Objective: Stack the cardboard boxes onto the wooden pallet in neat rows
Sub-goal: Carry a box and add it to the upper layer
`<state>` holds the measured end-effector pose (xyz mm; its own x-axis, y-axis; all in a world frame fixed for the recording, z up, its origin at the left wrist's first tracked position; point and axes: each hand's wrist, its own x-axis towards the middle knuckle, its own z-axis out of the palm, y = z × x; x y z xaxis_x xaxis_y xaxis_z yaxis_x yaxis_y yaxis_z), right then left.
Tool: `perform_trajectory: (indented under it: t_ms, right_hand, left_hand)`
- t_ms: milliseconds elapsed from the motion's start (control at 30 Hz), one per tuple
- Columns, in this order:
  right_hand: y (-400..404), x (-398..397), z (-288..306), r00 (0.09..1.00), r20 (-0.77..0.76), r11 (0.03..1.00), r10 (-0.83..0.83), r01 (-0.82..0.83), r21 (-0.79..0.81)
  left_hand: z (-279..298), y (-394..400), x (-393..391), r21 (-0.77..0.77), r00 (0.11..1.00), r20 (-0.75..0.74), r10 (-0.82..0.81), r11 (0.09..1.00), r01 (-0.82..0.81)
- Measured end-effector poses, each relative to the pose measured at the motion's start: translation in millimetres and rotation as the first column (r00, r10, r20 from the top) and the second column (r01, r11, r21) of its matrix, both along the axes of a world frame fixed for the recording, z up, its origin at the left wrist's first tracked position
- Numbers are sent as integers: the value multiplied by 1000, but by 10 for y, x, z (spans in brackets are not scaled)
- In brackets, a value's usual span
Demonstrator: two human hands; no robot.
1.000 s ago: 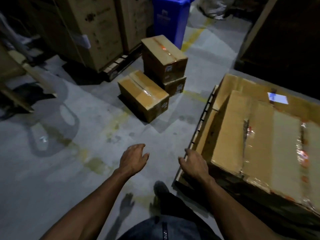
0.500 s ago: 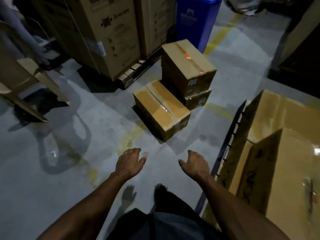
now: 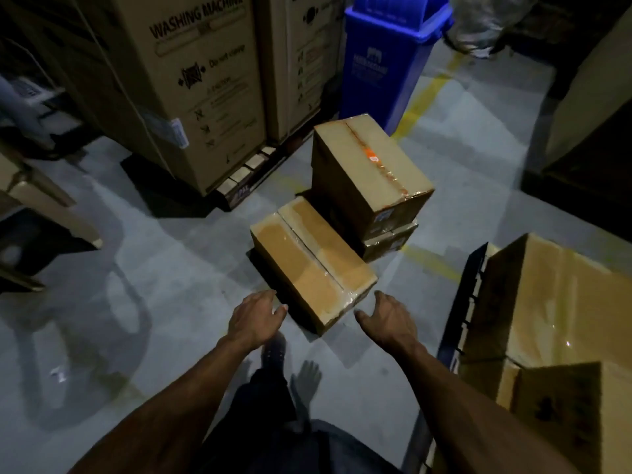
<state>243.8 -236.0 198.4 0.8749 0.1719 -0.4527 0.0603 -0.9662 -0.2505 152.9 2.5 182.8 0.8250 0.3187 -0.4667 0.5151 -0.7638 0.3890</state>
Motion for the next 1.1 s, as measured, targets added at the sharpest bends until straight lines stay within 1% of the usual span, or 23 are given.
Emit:
perform_trajectory:
  t_ms: [200, 267, 433, 600, 733, 867, 900, 1000, 1100]
  right_hand:
    - [531, 929, 142, 996, 10, 996, -91, 91, -21]
    - [681, 1268, 211, 993, 45, 994, -111, 112, -20]
    - [854, 2035, 318, 982, 79, 985, -172, 170, 24]
    - [743, 2902, 215, 984, 74, 986, -165, 161, 51]
    - [574, 3853, -42, 997, 52, 998, -61, 60, 24]
    - [416, 4958, -435, 997, 17, 996, 74, -75, 45]
    - [357, 5306, -553, 994, -14, 993, 108, -107, 57]
    - [327, 5886, -696, 986, -61, 986, 155, -150, 79]
    - [299, 6530, -820, 980, -87, 981, 179, -171, 88]
  left_hand:
    - [30, 562, 1195, -20, 990, -18, -138, 990, 137]
    - [99, 719, 1650, -4, 983, -11, -185, 983, 185]
    - [203, 888, 2634, 4, 970, 33, -239, 971, 239]
    - [103, 766, 3508, -27, 977, 25, -212, 977, 213]
    - [-78, 516, 4236, -54, 994, 0, -110, 993, 110]
    - [-406, 247, 5003, -107, 989, -110, 96, 988, -107]
    - [-539, 147, 5250, -131, 975, -148, 166, 974, -186]
    - [-738, 52, 5621, -176, 925, -190, 330, 915, -363]
    - [-731, -91, 6075, -237, 822, -218, 526, 788, -568]
